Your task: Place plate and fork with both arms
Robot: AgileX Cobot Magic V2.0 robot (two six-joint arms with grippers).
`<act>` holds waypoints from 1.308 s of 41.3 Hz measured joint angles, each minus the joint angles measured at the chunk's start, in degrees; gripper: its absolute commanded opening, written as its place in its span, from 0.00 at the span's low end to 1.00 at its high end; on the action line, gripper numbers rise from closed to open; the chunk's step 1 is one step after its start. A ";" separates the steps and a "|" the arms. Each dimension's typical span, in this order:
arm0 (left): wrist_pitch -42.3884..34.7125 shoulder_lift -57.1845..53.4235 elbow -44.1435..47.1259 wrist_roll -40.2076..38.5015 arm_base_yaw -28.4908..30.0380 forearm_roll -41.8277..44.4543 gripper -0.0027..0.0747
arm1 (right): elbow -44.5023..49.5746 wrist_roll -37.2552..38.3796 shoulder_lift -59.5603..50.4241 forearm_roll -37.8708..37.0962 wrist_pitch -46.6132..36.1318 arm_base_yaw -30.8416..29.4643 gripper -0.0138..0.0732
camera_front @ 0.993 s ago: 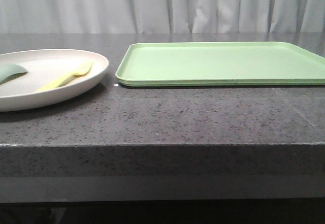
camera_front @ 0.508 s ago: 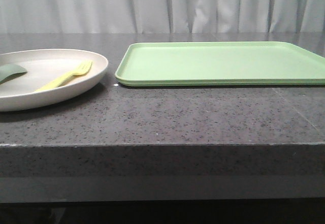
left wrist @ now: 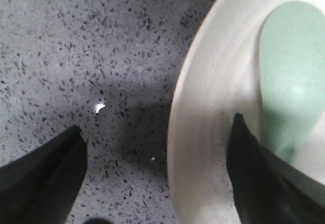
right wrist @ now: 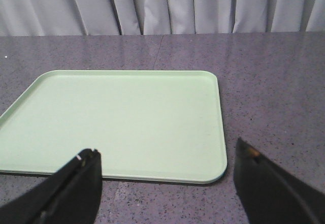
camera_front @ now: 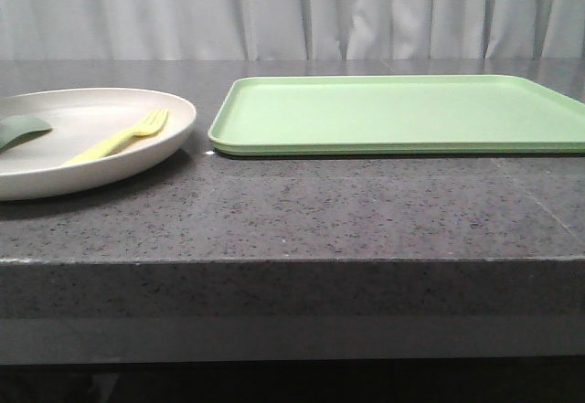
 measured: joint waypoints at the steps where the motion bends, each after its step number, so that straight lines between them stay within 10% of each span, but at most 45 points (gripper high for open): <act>1: 0.00 0.00 0.00 0.00 0.00 0.00 0.75 | 0.00 0.00 0.00 0.00 0.00 0.00 0.80; 7: 0.00 0.08 -0.06 0.00 0.00 0.00 0.66 | 0.00 0.00 0.12 0.00 0.00 0.00 0.80; 21: -0.58 0.55 -0.06 0.00 0.00 -2.34 0.01 | 0.00 0.00 0.12 0.00 0.00 0.00 0.80; 54: 2.53 -2.97 -6.33 6.09 11.35 -23.62 0.01 | 0.00 0.00 0.12 0.00 0.00 0.00 0.80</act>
